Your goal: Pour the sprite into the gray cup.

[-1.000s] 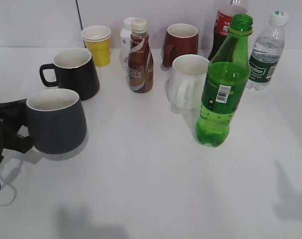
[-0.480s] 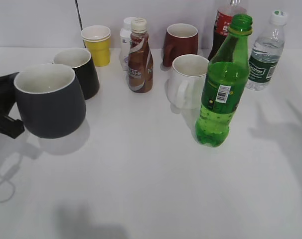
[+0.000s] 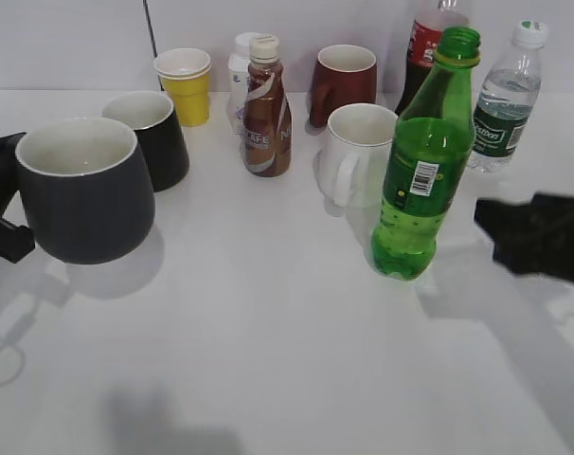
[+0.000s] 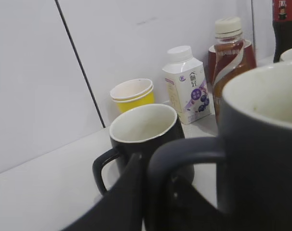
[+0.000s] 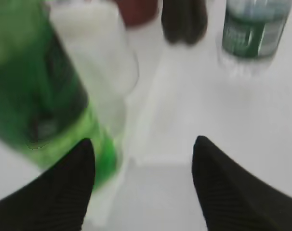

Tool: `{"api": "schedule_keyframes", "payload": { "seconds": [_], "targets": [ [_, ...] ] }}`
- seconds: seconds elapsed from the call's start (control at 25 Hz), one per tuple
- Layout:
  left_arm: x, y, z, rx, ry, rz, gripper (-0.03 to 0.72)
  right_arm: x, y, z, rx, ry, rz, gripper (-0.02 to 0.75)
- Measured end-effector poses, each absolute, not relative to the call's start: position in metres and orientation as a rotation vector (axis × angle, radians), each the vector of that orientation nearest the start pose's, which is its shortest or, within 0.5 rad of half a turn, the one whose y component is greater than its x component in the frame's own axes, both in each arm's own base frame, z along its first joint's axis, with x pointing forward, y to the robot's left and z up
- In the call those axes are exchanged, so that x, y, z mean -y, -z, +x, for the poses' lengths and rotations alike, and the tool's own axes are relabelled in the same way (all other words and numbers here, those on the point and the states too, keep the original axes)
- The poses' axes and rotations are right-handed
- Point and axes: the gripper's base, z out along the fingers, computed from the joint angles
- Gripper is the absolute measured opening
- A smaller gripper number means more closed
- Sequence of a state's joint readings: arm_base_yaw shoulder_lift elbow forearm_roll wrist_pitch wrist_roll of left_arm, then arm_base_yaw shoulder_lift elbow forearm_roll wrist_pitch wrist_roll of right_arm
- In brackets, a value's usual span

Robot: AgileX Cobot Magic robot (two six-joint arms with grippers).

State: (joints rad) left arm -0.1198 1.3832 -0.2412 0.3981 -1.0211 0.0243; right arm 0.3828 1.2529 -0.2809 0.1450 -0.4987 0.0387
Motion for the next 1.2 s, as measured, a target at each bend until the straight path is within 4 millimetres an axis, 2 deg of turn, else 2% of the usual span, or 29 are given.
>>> {"api": "schedule_keyframes", "payload": {
  "seconds": [0.12, 0.24, 0.4, 0.48, 0.6, 0.72, 0.88, 1.2],
  "targets": [
    [0.055, -0.194, 0.209, -1.549, 0.184, 0.545, 0.048, -0.067, -0.175, 0.176, -2.028, -0.297, -0.149, 0.470],
    [0.056, -0.194, 0.209, -1.550, 0.184, 0.546, 0.048, -0.061, -0.171, 0.155, -2.033, -0.314, -0.170, 0.470],
    [0.056, -0.194, 0.209, -1.550, 0.184, 0.546, 0.048, -0.069, -0.187, 0.146, -1.866, -0.363, -0.322, 0.470],
    [0.056, -0.194, 0.209, -1.550, 0.184, 0.546, 0.048, -0.075, -0.189, 0.146, -1.812, -0.375, -0.418, 0.470],
    [0.056, -0.194, 0.209, -1.550, 0.184, 0.547, 0.048, -0.082, -0.177, 0.152, -1.841, -0.378, -0.488, 0.494],
    [0.056, -0.194, 0.209, -1.550, 0.184, 0.547, 0.048, -0.091, -0.167, 0.160, -1.793, -0.408, -0.535, 0.574],
    [0.056, -0.194, 0.209, -1.550, 0.184, 0.547, 0.048, -0.096, -0.149, 0.181, -1.804, -0.406, -0.443, 0.645],
    [0.056, -0.194, 0.209, -1.550, 0.184, 0.547, 0.048, -0.115, -0.114, 0.213, -1.824, -0.457, -0.438, 0.659]
  ]
}}
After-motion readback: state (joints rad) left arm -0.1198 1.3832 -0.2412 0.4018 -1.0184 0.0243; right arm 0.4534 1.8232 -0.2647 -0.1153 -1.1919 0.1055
